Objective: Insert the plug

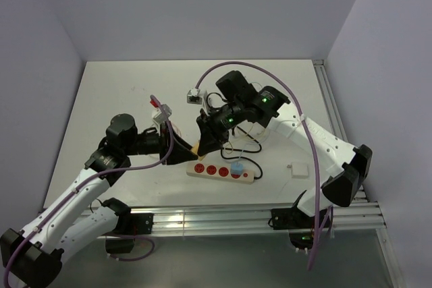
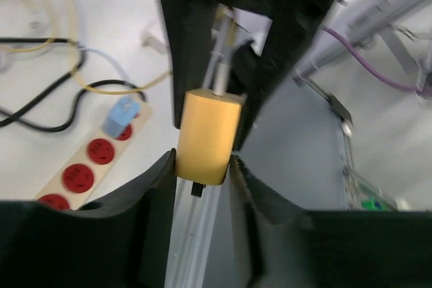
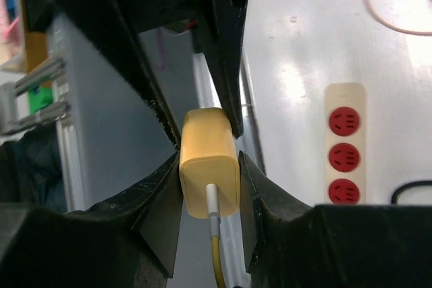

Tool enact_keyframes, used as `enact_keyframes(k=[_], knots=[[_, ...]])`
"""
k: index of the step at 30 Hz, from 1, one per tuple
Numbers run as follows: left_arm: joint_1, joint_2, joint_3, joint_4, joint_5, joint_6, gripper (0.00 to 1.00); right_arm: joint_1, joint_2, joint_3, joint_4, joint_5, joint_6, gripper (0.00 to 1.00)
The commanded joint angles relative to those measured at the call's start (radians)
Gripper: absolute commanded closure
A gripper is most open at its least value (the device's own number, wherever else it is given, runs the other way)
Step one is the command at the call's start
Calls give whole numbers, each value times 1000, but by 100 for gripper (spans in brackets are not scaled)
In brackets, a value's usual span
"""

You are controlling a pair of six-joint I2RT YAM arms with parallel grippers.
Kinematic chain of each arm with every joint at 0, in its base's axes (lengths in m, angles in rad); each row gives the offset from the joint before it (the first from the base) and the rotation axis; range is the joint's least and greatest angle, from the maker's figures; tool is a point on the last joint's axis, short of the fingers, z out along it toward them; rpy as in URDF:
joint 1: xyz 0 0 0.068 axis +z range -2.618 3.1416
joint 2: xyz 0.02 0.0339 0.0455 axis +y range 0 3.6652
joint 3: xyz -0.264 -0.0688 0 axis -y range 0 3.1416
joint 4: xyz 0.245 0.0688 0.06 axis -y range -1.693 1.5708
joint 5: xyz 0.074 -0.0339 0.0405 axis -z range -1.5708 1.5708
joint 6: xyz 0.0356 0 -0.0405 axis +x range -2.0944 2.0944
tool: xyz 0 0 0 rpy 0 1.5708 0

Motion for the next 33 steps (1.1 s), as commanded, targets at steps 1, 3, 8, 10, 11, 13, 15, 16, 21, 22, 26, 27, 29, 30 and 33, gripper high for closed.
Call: enact_keyframes(k=[1, 3, 8, 10, 11, 13, 15, 16, 21, 22, 26, 27, 29, 30, 33], knots=[[-1, -16, 50, -85, -207, 15, 59, 5, -38, -42, 35, 254, 49, 100], [-1, -28, 55, -142, -402, 8, 36, 5, -61, -78, 59, 420, 88, 100], [-1, -100, -5, -197, -645, -50, 32, 0, -63, -162, 37, 647, 31, 100], [-1, -149, -34, -212, -760, -84, 33, 2, -52, -177, 23, 669, 20, 100], [0, -169, -45, -218, -804, -131, 34, 0, -46, -183, 20, 673, 0, 100], [-1, -220, -86, -228, -878, -193, 35, 3, -44, -206, 17, 695, -21, 100], [-1, -305, -124, -200, -926, -254, 36, 8, -37, -223, 20, 741, -61, 100], [-1, -354, -161, -189, -932, -277, 37, 11, -28, -226, 13, 749, -73, 100], [-1, -418, -207, -168, -972, -353, 40, 88, 47, -220, 29, 775, -121, 100], [-1, -415, -207, -169, -970, -353, 40, 94, 64, -217, 22, 802, -129, 100], [0, -398, -194, -186, -967, -344, 41, 128, 167, -182, -20, 847, -139, 100], [0, -398, -194, -182, -958, -343, 41, 137, 184, -156, -33, 836, -142, 100], [-1, -402, -200, -171, -954, -348, 42, 155, 224, -141, -64, 864, -138, 100], [0, -404, -203, -166, -951, -348, 42, 163, 232, -142, -67, 871, -138, 100], [-1, -418, -214, -165, -949, -356, 43, 174, 235, -168, -70, 865, -138, 100]])
